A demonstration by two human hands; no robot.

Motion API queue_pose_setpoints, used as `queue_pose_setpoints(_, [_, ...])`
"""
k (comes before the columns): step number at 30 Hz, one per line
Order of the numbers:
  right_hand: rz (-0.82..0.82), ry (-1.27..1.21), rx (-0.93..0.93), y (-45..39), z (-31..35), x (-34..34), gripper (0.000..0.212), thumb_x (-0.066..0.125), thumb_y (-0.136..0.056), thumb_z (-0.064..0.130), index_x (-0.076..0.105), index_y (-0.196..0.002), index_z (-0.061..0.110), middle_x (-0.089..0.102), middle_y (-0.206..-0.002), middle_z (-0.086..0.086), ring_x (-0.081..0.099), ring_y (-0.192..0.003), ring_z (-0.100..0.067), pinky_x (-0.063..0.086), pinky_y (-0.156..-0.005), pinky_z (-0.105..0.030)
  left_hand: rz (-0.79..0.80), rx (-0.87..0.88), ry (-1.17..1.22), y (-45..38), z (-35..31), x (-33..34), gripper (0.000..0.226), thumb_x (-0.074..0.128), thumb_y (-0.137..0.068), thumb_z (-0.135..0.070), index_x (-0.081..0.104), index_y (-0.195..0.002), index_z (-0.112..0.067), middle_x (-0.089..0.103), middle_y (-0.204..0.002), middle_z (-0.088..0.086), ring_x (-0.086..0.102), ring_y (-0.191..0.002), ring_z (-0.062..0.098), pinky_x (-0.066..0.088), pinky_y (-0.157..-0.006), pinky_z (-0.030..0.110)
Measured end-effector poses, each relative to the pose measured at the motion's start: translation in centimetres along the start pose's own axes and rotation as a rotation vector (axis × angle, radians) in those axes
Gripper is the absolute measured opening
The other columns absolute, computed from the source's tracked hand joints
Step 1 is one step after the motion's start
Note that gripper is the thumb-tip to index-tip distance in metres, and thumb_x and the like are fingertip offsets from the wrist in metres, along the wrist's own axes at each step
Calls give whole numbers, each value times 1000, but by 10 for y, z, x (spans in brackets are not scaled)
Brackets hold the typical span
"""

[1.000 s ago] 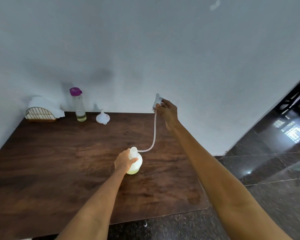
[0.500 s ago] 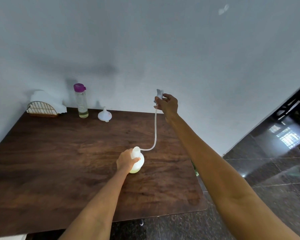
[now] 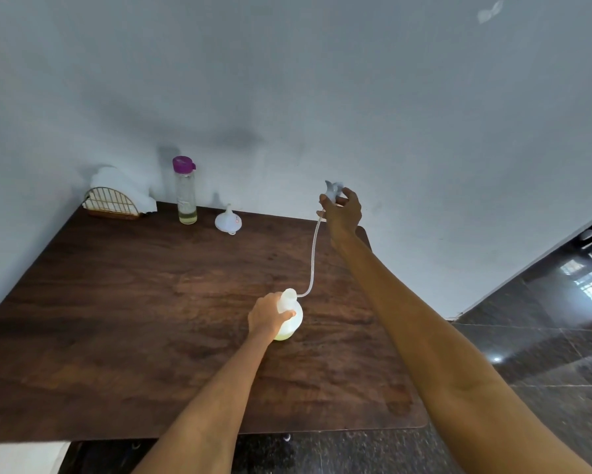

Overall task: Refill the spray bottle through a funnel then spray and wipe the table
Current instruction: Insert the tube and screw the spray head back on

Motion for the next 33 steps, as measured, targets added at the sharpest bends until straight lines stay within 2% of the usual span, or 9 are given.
queue_pose_setpoints(2, [-13,-32,-17,-1,2,2,54,68,-82,5,45,-131,3,60,-121,-17,67,-95,-30,56,-55,-14,-1,0,1,-1,0,0,53,66,-81,-40,53,-129,-21,61,-125,2,56,-115,24,49,-91,38])
queue_pose_setpoints(5, [-7,-72,-10,-1,-1,7,56,67,-82,1,43,-133,4,58,-119,-15,63,-91,-23,59,-68,-27,1,0,-11,-1,-1,0,53,65,-82,-40,53,-129,-20,60,-125,2,55,-116,23,49,-91,38])
queue_pose_setpoints(9, [-34,-94,-32,-2,-9,13,55,67,-80,0,46,-131,7,59,-113,-10,63,-95,-27,57,-84,-44,10,-5,-24,-1,1,2,52,64,-83,-40,51,-130,-20,58,-127,0,52,-118,22,45,-91,37])
queue_pose_setpoints(15, [-62,-204,-33,-2,-18,26,61,66,-80,-1,40,-134,13,56,-103,3,61,-96,-25,54,-89,-49,17,-13,-23,-3,3,3,52,63,-82,-40,51,-129,-21,58,-126,-1,52,-118,22,45,-91,37])
queue_pose_setpoints(20, [64,-106,-33,18,-42,41,68,66,-82,-2,34,-140,12,55,-110,-2,58,-97,-19,54,-90,-39,15,-17,-43,-4,1,2,53,63,-83,-42,51,-130,-20,58,-126,1,52,-118,22,46,-92,38])
queue_pose_setpoints(25, [113,-25,100,40,-95,30,70,67,-82,1,33,-141,14,58,-117,-8,60,-107,-22,54,-93,-41,13,-30,-30,-3,1,1,56,63,-83,-44,50,-132,-21,58,-129,2,53,-119,23,45,-95,37])
queue_pose_setpoints(29, [176,0,163,53,-118,17,64,70,-81,4,40,-136,16,58,-121,-8,61,-108,-23,55,-91,-34,8,-30,-25,-3,0,1,57,63,-84,-44,48,-134,-20,57,-131,3,54,-119,23,45,-96,37])
queue_pose_setpoints(33, [343,158,100,71,-127,22,61,72,-78,2,45,-131,15,59,-119,-7,61,-105,-21,56,-87,-31,21,-37,-46,-3,-1,1,58,62,-84,-45,47,-134,-19,57,-131,4,55,-119,24,44,-95,36])
Point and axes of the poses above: each hand's wrist, its own y-axis away from the middle knuckle, its own x-axis out of the palm, z = x × y, the point moved 10 cm from there along -y, towards the middle knuckle
